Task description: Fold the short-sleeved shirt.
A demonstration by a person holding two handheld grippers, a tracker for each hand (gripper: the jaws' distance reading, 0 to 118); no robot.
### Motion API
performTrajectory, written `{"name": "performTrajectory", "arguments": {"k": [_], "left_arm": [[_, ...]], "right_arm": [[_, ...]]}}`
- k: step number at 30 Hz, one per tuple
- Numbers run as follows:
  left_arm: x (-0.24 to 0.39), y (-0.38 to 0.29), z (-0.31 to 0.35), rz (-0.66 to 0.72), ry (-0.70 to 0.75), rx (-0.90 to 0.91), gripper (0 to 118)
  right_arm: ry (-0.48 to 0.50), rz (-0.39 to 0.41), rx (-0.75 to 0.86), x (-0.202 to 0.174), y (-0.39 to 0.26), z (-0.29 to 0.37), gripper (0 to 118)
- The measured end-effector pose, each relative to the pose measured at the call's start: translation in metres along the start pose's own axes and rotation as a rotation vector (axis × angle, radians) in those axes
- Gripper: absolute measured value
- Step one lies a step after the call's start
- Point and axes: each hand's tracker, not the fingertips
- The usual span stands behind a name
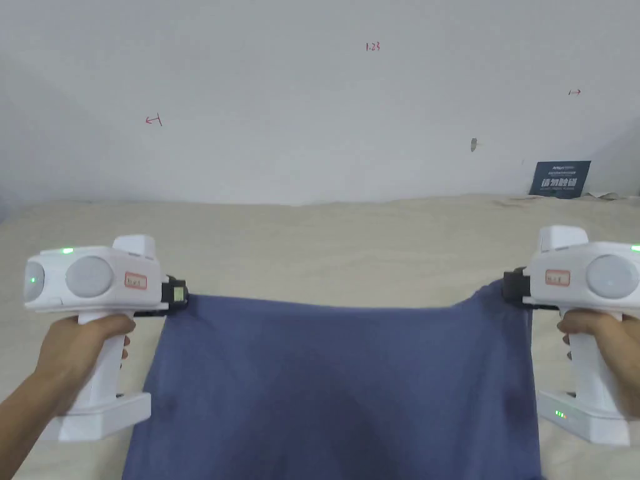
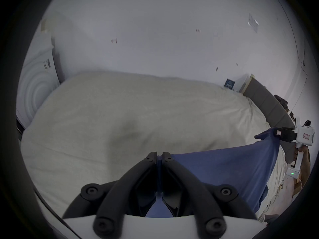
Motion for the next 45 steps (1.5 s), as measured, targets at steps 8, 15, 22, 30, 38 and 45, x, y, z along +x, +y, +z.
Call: {"name": "performTrajectory", "arguments": {"k": [8,15,22,30,38,45], "left_arm": [[0.014,0.119,0.065,-0.054,0.066,0.191,2],[0.034,0.233,0.127,-0.079,0.125,0.402,2],[0.051,0.301,0.173,-0.099,0.182,0.557,2],[0.035,0.273,0.147,-0.084,0.148,0.526,2],[-0.001,0.153,0.045,-0.026,0.108,0.296,2],[-0.030,0.047,0.014,-0.005,0.068,0.176,2]], "right_arm": [[-0.003,0.048,0.188,-0.023,0.111,0.054,4],[-0.004,0.033,0.397,-0.041,0.226,0.097,4],[-0.025,0.042,0.569,-0.064,0.304,0.130,4],[-0.004,0.041,0.519,-0.066,0.264,0.104,4],[0.002,0.054,0.299,-0.054,0.147,0.035,4],[0.038,0.041,0.167,-0.033,0.056,0.016,4]]}}
